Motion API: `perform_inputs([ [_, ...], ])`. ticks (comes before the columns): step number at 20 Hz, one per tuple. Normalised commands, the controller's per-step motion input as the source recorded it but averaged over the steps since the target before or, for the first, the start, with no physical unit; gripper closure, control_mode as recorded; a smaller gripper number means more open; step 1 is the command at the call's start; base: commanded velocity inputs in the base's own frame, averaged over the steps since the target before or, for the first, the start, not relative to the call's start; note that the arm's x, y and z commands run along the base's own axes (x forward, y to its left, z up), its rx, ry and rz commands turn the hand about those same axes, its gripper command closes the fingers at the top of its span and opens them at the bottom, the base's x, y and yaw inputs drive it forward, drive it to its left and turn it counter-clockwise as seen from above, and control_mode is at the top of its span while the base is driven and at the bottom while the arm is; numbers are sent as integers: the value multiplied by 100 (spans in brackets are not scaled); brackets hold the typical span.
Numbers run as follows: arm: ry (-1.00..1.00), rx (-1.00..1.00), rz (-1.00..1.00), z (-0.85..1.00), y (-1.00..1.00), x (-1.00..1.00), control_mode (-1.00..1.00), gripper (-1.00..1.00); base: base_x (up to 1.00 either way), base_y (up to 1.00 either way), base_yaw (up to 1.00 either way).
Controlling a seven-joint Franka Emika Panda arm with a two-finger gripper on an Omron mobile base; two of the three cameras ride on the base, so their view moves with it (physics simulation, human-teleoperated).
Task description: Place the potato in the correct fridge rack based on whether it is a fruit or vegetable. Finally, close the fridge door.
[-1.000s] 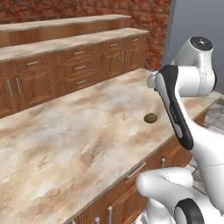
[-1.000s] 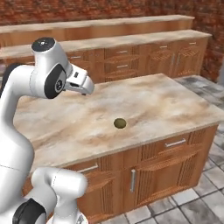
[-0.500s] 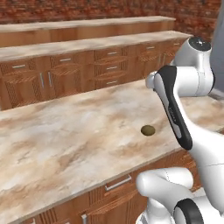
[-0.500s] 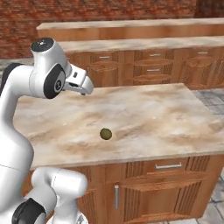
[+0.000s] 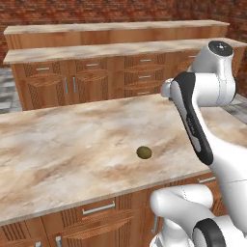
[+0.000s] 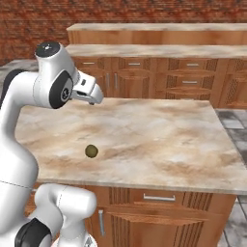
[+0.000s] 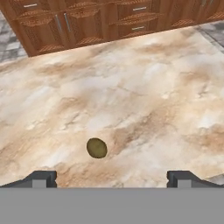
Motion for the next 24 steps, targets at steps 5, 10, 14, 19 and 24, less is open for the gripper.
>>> perform_inputs([
  [5, 0, 0, 7, -26, 0, 5, -100, -100, 4, -4, 12],
  [10, 0, 0, 14, -61, 0, 32, -100, -100, 0, 0, 0],
  [14, 2, 0, 9, -86, 0, 25, -100, -100, 0, 0, 0],
  [19, 11, -1, 4, -59, 9, 4, -100, -100, 0, 0, 0],
  [24, 21, -5, 0, -30, 22, 0, -100, -100, 0, 0, 0],
])
